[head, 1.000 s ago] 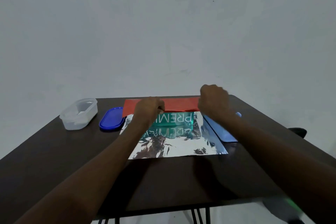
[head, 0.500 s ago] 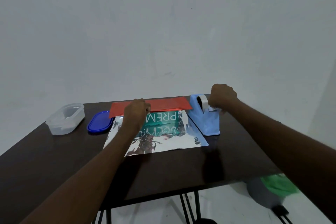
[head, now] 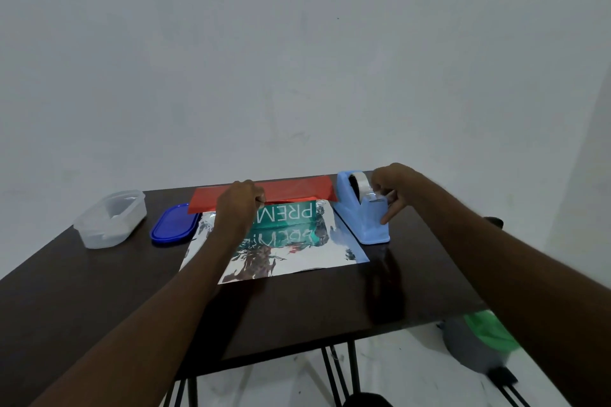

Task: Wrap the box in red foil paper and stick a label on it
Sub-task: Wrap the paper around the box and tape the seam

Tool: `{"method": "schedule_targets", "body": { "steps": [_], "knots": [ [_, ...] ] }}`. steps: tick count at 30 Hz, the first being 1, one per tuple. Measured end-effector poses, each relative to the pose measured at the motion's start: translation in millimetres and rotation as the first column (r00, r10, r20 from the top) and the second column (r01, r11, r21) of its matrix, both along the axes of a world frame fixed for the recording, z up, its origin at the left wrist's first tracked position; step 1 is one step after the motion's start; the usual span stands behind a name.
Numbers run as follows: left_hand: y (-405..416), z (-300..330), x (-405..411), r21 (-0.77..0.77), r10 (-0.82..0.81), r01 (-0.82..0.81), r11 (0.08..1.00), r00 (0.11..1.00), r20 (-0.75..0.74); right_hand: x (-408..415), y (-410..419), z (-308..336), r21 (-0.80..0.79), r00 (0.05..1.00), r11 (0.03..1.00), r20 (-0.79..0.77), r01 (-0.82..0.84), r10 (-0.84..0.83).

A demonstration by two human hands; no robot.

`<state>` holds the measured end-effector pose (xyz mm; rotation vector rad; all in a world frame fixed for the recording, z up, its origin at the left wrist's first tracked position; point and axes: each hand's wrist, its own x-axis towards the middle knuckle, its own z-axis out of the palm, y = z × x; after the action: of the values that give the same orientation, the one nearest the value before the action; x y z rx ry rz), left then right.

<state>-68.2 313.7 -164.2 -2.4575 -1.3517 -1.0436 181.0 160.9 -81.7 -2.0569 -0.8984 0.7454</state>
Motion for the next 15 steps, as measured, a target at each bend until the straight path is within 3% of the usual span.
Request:
{"method": "schedule_targets", "body": {
  "steps": [15],
  "knots": [
    [3.4, -7.2, 1.2, 0.017, -0.004, 0.004, 1.000, 0.999, 0.042, 7.0, -10.4, -24.4, 0.318, 0.935, 0.912, -0.320, 0.261, -0.156]
  ]
}}
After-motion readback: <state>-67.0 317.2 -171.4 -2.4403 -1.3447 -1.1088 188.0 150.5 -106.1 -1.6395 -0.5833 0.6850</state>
